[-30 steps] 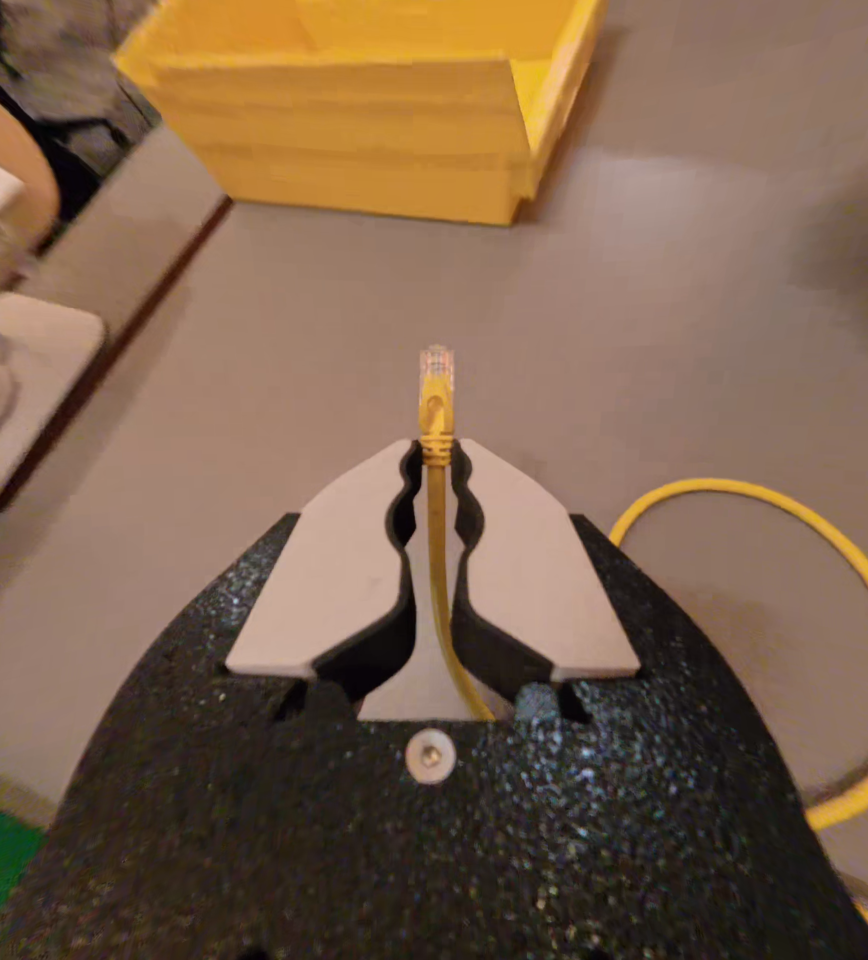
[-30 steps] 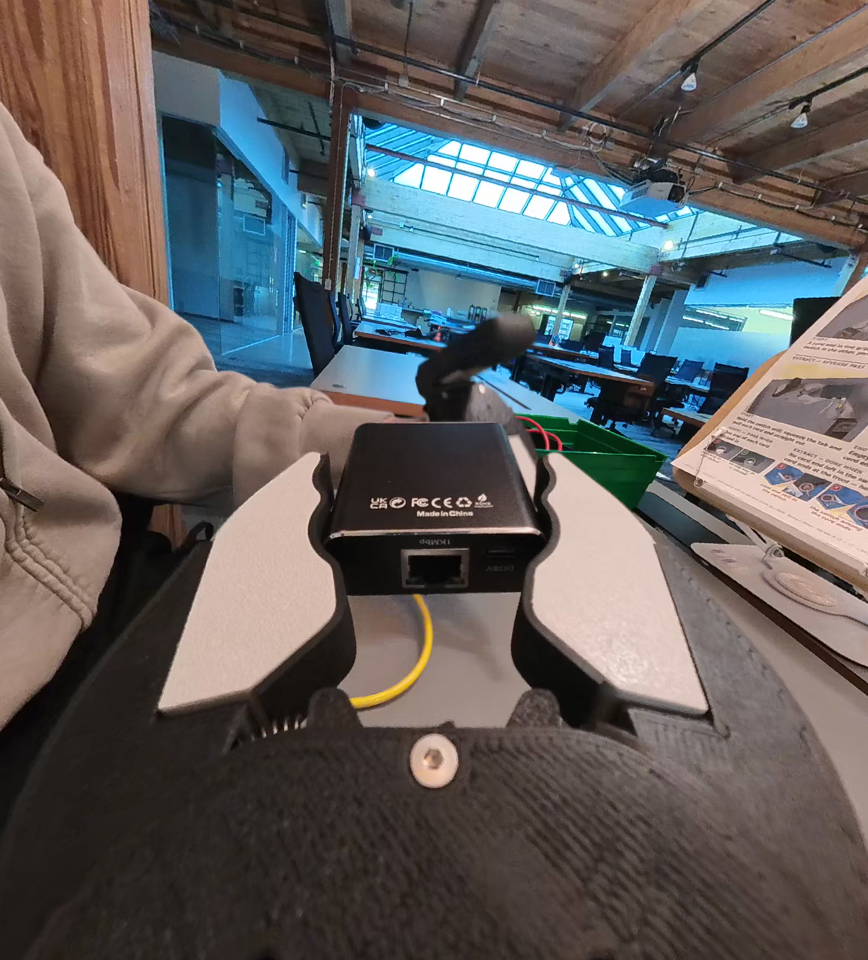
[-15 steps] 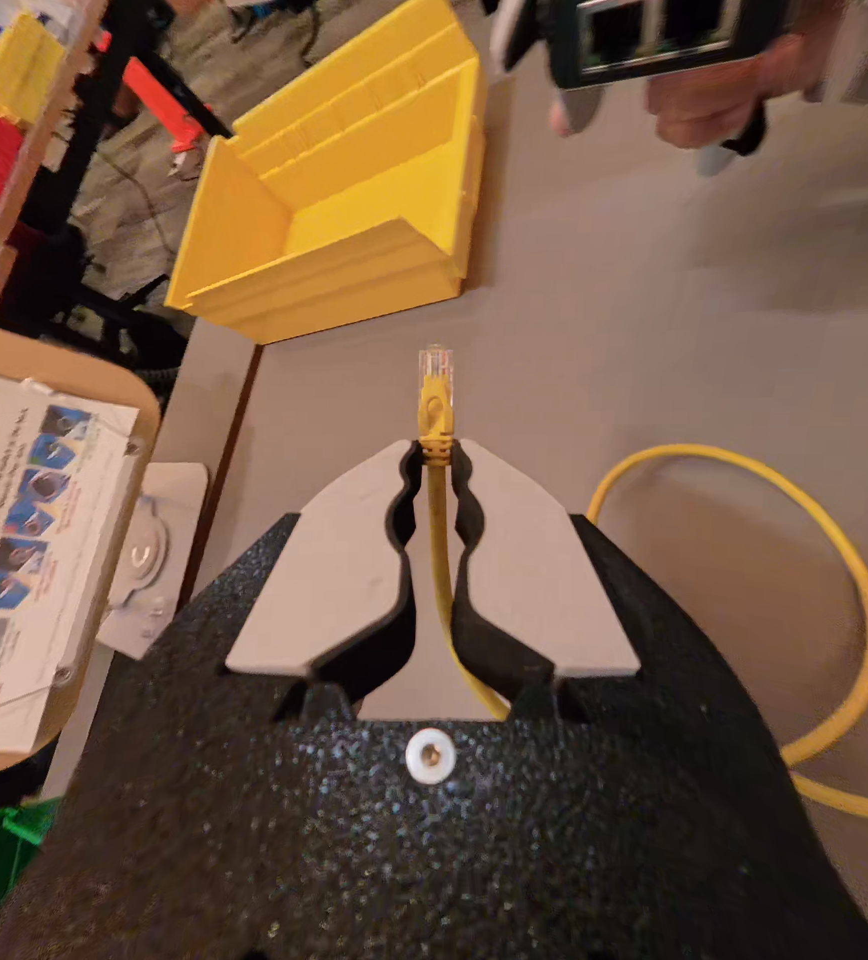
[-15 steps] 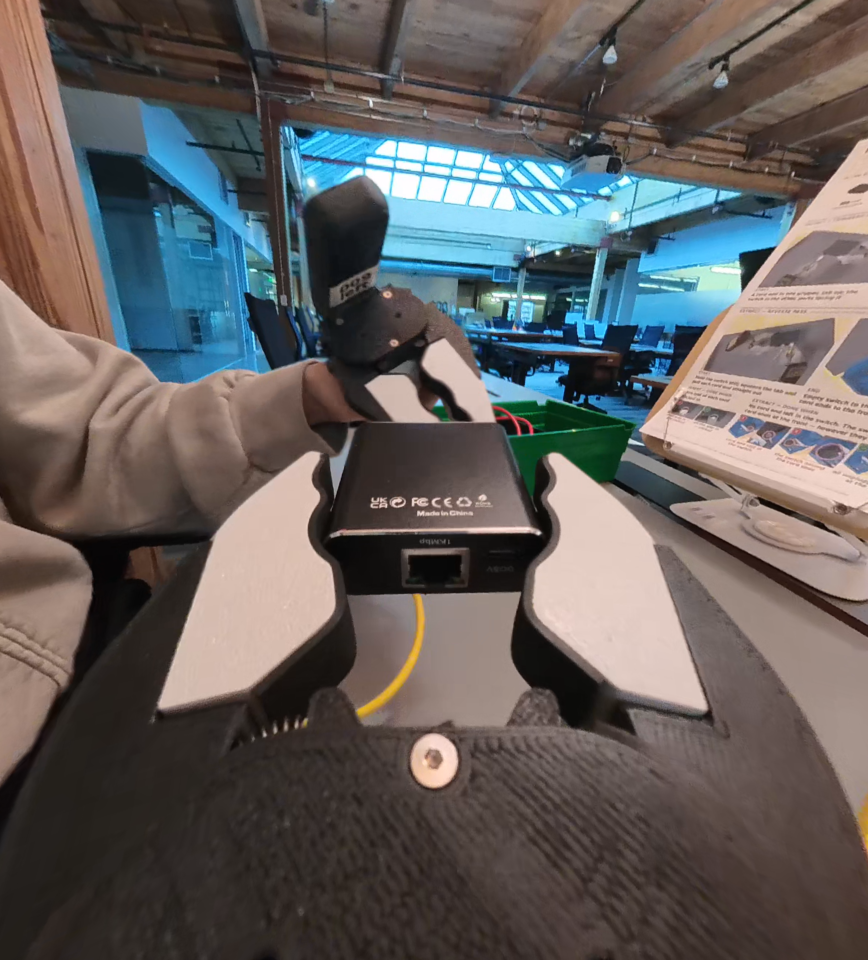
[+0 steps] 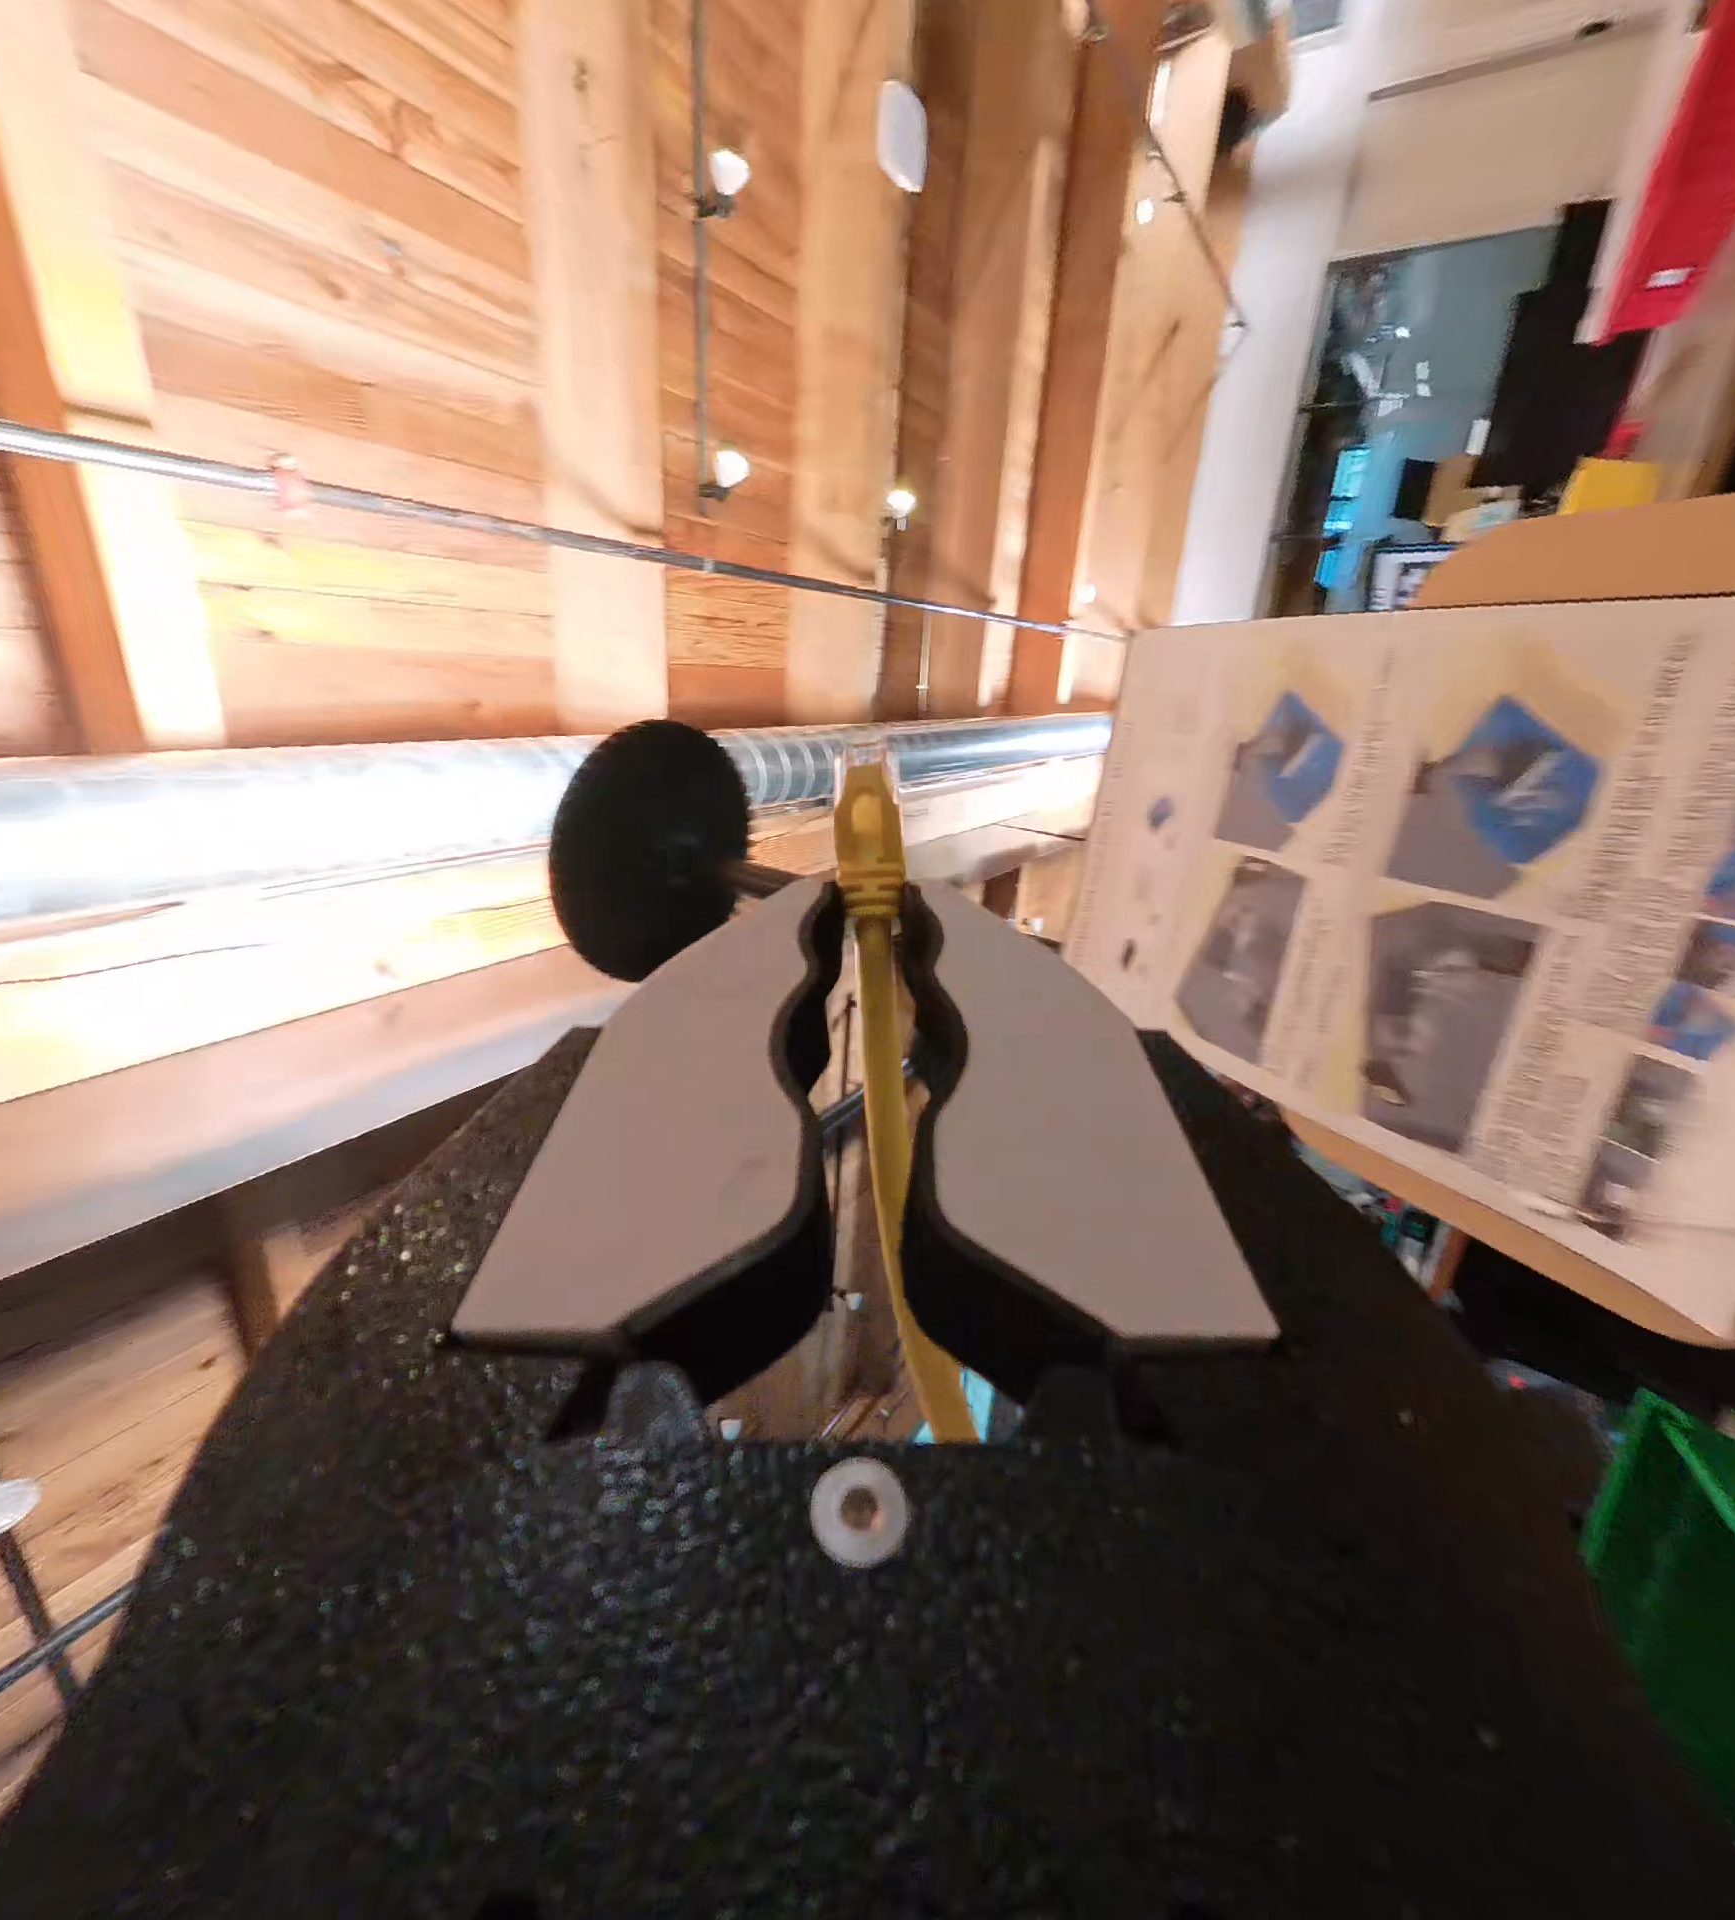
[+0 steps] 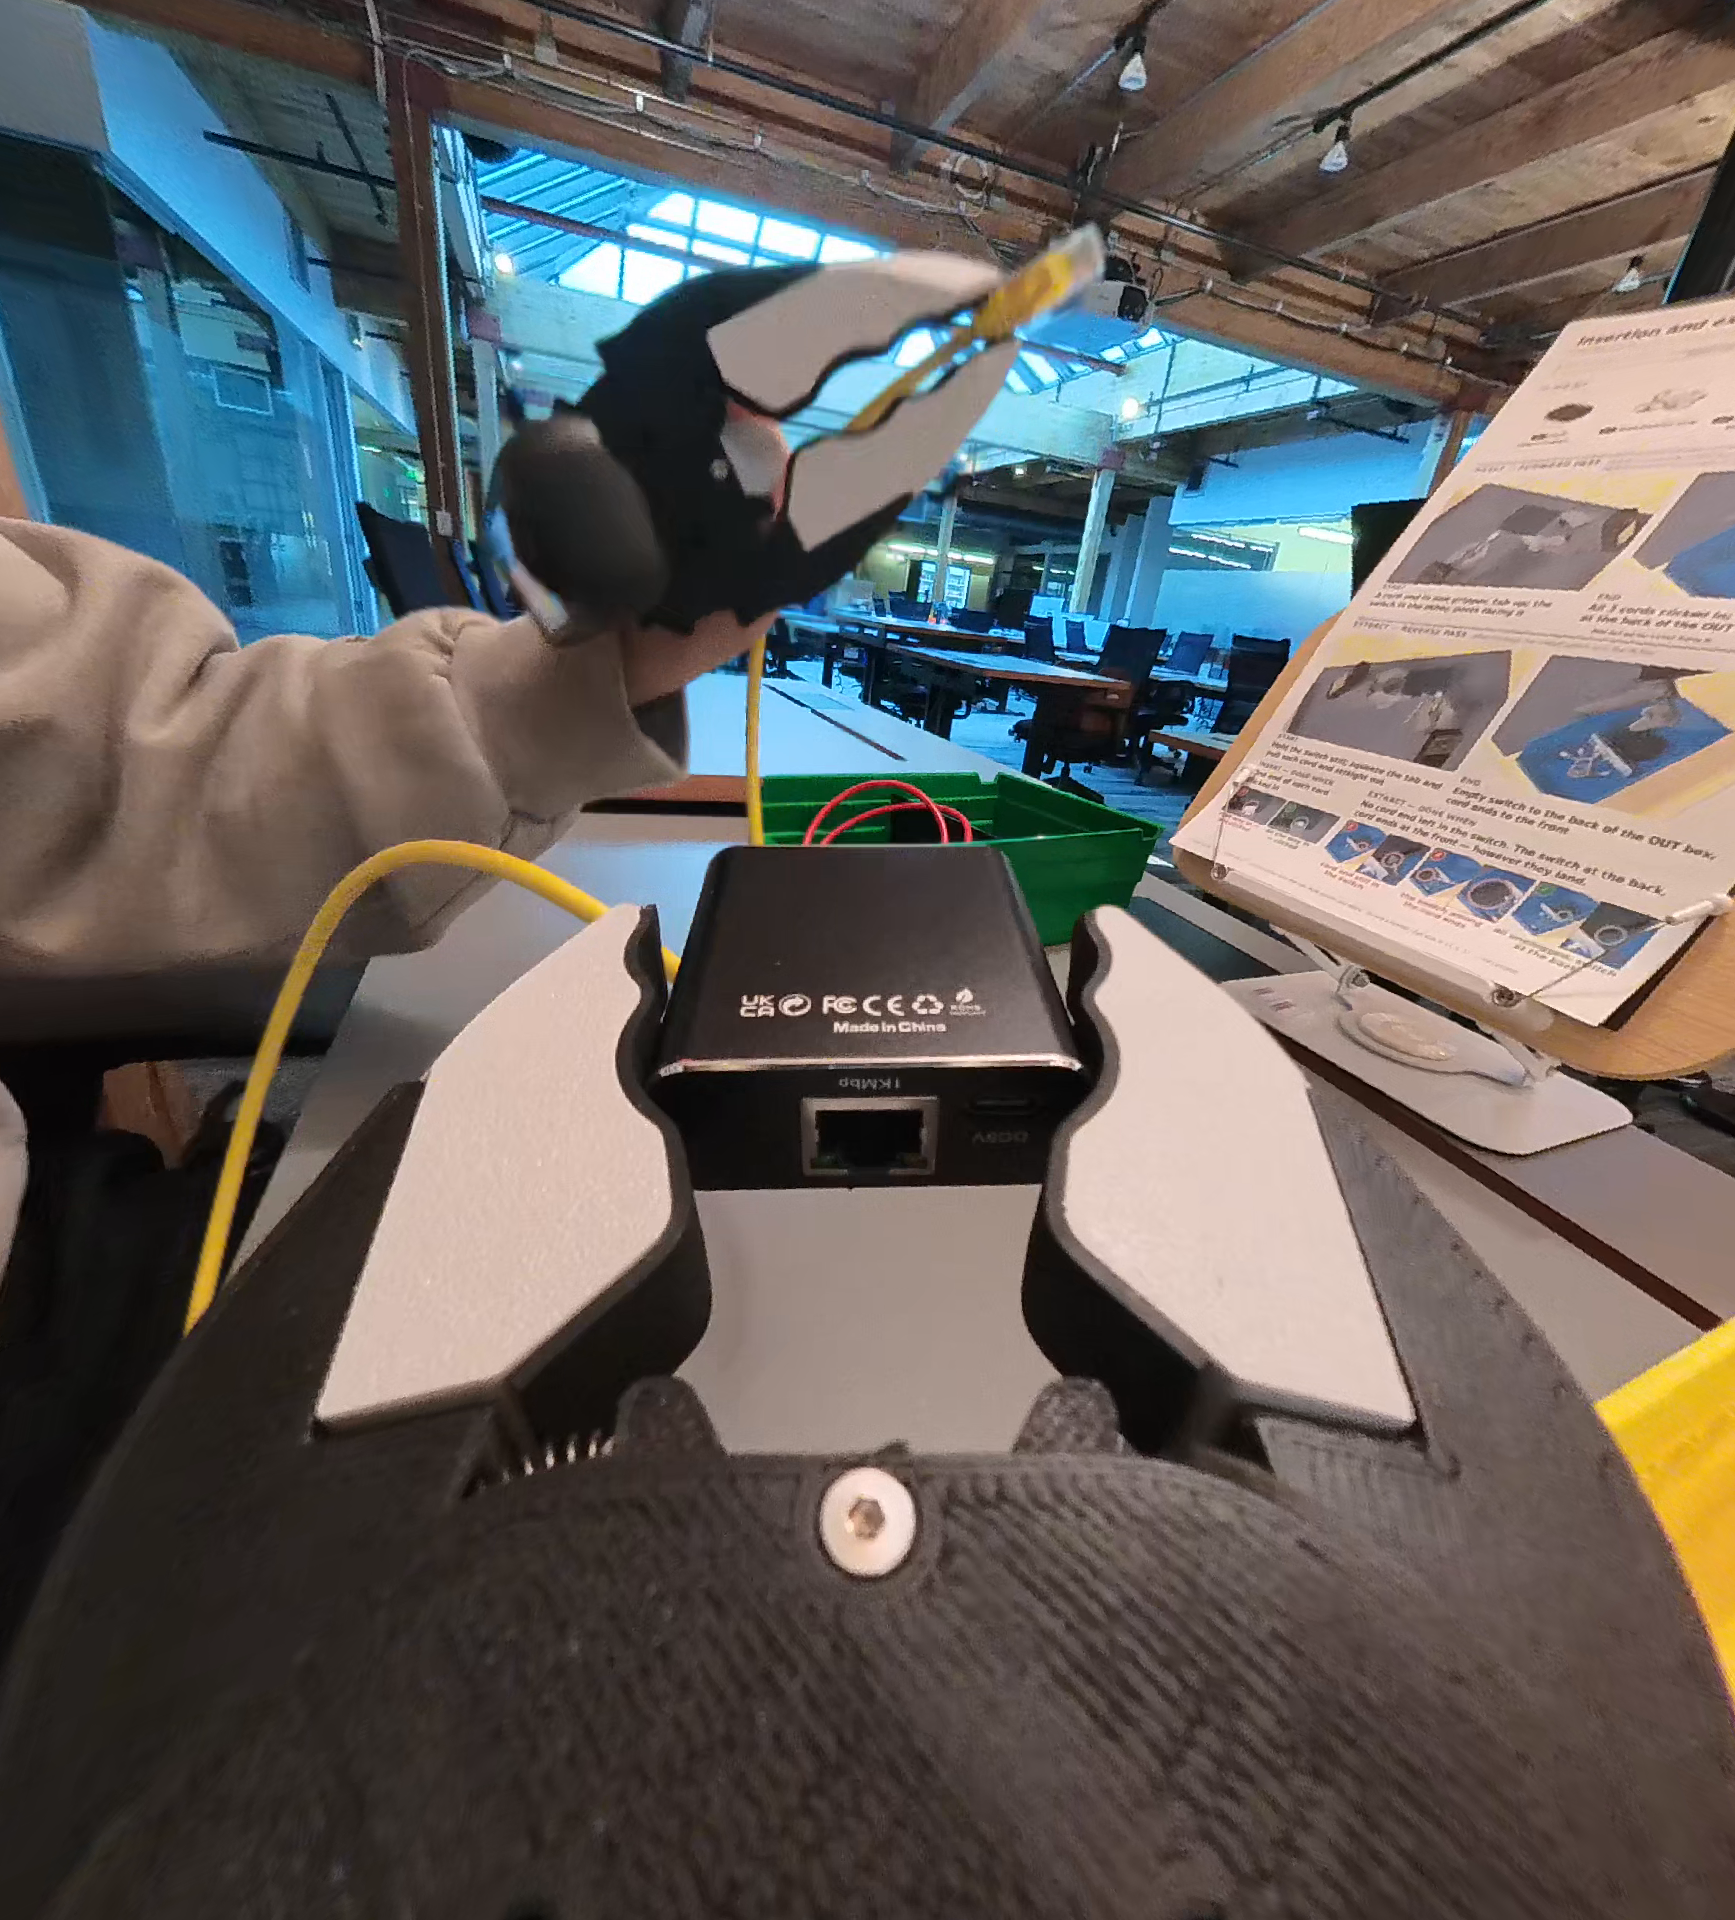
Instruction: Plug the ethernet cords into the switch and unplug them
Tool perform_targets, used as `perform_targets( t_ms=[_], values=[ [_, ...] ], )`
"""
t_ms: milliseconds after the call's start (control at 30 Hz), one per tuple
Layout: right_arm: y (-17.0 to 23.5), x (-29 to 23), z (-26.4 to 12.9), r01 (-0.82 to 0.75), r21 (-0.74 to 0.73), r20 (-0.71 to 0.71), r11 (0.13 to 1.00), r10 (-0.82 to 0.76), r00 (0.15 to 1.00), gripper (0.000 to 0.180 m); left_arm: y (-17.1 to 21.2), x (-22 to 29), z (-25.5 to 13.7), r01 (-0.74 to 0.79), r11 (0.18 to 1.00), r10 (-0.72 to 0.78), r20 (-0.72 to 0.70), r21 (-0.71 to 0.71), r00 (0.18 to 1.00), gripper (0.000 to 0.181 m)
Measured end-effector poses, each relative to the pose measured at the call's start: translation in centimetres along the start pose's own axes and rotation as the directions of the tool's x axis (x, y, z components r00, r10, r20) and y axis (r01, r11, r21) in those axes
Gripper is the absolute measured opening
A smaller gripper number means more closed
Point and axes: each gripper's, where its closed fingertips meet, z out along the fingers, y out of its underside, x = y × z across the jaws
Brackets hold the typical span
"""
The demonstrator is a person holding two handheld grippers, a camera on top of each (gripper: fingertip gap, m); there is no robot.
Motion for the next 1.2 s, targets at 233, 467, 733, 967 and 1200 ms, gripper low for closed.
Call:
perform_targets(
  t_ms=[233, 467, 733, 967, 1200],
  values=[
    [-0.8, 0.3, -0.9, 0.005, 0.022, -0.014, 1.0, -0.005, 1.0, 0.075, 3.6, -10.0, 9.7, 0.055, 0.996, -0.049, 0.099, -0.064, 0.994, 0.01],
    [-1.0, 0.4, -1.3, -0.004, 0.028, -0.016, 1.0, 0.004, 1.0, 0.075, 7.5, -17.6, 22.7, 0.208, 0.966, -0.219, -0.06, -0.153, 0.974, 0.01],
    [-0.5, 0.6, -1.4, -0.006, 0.015, -0.01, 1.0, 0.006, 1.0, 0.075, 5.5, -19.1, 22.8, 0.36, 0.928, -0.372, -0.226, -0.091, 0.9, 0.01],
    [-1.3, 1.0, -2.3, -0.007, 0.049, -0.031, 0.999, 0.008, 0.999, 0.075, -5.8, 3.1, 2.6, 0.199, 0.96, -0.053, -0.571, 0.197, 0.819, 0.01],
    [-0.8, 1.5, -2.9, -0.025, 0.043, -0.054, 0.999, 0.027, 0.998, 0.075, -10.8, 21.0, -15.9, 0.299, 0.954, -0.168, -0.798, 0.015, 0.578, 0.01]
  ],
)
